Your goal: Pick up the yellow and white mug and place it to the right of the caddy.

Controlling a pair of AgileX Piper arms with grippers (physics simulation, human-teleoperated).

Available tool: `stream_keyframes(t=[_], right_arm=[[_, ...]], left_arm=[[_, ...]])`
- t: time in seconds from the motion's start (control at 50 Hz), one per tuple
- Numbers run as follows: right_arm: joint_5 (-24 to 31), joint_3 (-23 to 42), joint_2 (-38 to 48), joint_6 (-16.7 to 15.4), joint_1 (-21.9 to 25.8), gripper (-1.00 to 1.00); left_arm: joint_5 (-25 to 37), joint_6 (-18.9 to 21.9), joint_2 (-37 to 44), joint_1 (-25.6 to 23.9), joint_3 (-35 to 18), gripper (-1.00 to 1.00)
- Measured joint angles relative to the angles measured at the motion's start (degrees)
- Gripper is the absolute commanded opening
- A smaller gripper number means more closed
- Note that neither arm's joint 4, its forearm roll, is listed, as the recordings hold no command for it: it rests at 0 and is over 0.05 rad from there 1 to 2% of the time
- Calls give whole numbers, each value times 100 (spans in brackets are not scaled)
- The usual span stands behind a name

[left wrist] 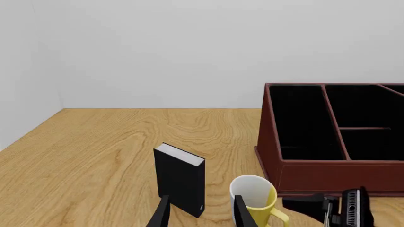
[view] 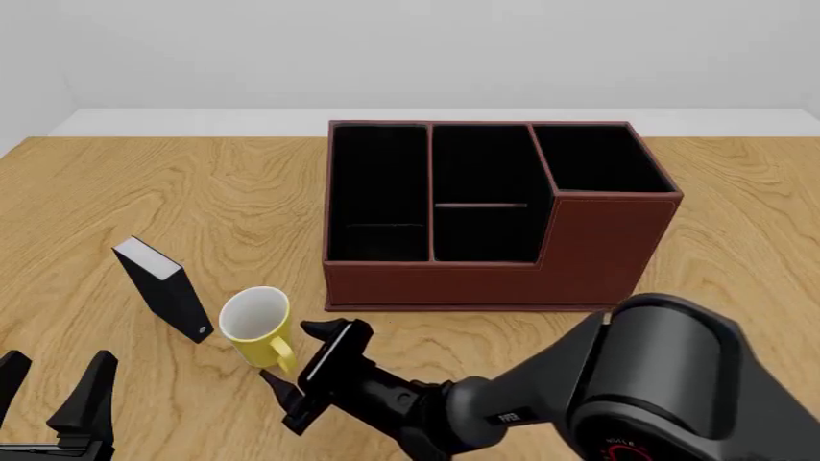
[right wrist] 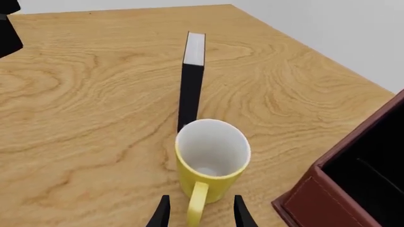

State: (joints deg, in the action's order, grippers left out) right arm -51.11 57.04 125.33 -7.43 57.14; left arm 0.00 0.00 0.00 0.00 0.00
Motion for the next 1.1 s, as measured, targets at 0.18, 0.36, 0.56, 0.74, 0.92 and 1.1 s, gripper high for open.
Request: stream_keyframes(t=[0.18,0.36,0.56,0.74,0.92,1.1], right_arm=[[7,98,107,36,-16,-100],[-11,108,109,36,-3,-100],[-41,16,42,-17,-10,-100],[-113,-182,-155,-85,-40,-100],[-194,-482,-529,-176,-45,-100],[-246,-807,-978,-282,-12,-100]], left_arm=[[0,0,0,0,0,100],[0,0,0,0,0,100],[0,0,0,0,0,100],[0,0,0,0,0,100],[0,0,0,0,0,100],[0,0,0,0,0,100]])
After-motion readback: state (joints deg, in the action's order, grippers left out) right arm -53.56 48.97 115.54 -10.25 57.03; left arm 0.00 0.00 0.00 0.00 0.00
